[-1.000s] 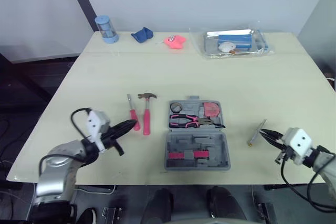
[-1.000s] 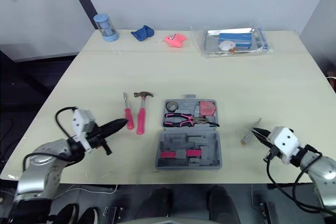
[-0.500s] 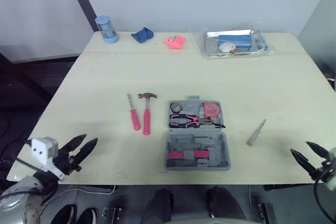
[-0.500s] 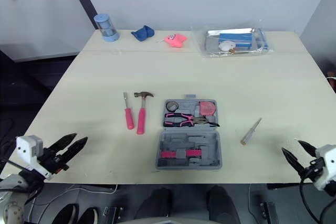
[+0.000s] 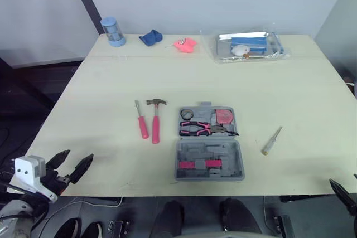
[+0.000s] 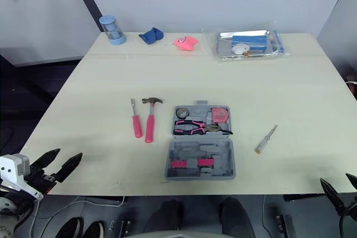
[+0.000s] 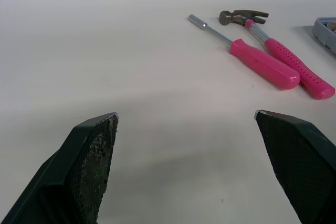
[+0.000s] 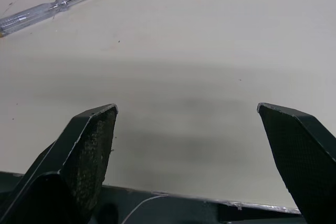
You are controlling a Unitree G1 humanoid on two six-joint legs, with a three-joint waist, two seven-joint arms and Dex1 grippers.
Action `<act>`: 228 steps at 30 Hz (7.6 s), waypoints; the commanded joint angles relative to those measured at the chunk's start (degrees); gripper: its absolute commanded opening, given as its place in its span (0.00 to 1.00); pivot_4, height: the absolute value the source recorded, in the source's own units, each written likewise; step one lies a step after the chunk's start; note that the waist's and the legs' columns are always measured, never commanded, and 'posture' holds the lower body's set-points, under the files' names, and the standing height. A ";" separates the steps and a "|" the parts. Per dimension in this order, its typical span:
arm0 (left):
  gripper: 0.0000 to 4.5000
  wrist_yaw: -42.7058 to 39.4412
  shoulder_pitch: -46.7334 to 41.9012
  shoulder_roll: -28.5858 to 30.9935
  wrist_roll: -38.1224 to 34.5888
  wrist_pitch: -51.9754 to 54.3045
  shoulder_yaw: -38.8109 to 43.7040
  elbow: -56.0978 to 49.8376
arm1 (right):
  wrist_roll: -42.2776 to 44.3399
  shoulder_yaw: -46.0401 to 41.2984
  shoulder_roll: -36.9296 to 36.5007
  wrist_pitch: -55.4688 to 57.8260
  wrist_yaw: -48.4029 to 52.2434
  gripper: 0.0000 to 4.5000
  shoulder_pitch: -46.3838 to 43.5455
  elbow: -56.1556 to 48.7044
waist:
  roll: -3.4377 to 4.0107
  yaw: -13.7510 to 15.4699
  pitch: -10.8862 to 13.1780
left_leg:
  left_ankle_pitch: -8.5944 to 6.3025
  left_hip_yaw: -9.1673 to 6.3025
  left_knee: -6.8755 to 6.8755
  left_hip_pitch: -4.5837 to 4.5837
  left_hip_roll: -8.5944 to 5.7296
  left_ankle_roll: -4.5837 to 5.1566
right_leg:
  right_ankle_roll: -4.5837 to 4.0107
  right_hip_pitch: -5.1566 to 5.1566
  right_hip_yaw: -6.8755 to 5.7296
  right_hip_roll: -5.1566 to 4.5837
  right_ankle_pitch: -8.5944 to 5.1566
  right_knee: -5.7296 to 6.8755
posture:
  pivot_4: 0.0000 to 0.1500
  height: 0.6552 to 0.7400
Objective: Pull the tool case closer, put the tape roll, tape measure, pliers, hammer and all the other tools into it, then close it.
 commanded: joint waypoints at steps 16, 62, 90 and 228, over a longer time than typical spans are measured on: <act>0.99 -1.57 0.03 0.17 -0.77 -0.76 -0.61 -2.32 | 1.01 -1.26 -0.15 -0.39 1.24 1.00 1.13 -4.50 | 0.00 0.06 -0.01 | 0.00 0.02 0.00 0.00 0.00 0.00 | 0.02 0.00 0.02 0.00 0.01 0.00 | 1.00 1.00; 0.99 -23.71 -7.21 12.17 -6.75 5.89 -16.99 -25.89 | -6.08 14.32 -8.12 12.46 3.06 1.00 -11.30 -21.75 | 0.04 0.17 0.01 | 0.00 0.00 0.03 -0.03 0.00 0.00 | 0.15 0.00 0.00 0.02 0.09 -0.01 | 1.00 1.00; 0.99 -30.20 -17.90 14.08 -8.14 5.40 -20.75 -21.72 | -27.44 44.19 -20.60 -10.75 35.92 1.00 -59.43 16.26 | 0.31 -0.64 0.40 | 0.01 -0.02 0.10 -0.05 0.01 0.00 | 0.17 -0.03 -0.06 0.02 0.12 0.03 | 1.00 1.00; 1.00 -34.45 -23.81 11.00 -9.42 6.94 -27.36 -20.62 | -19.49 23.36 20.84 35.16 -25.61 0.84 -12.21 -36.89 | 0.40 -0.09 0.60 | 0.01 -0.08 0.09 -0.42 -0.01 0.01 | 0.18 -0.50 -0.07 0.02 0.14 0.25 | 1.00 1.00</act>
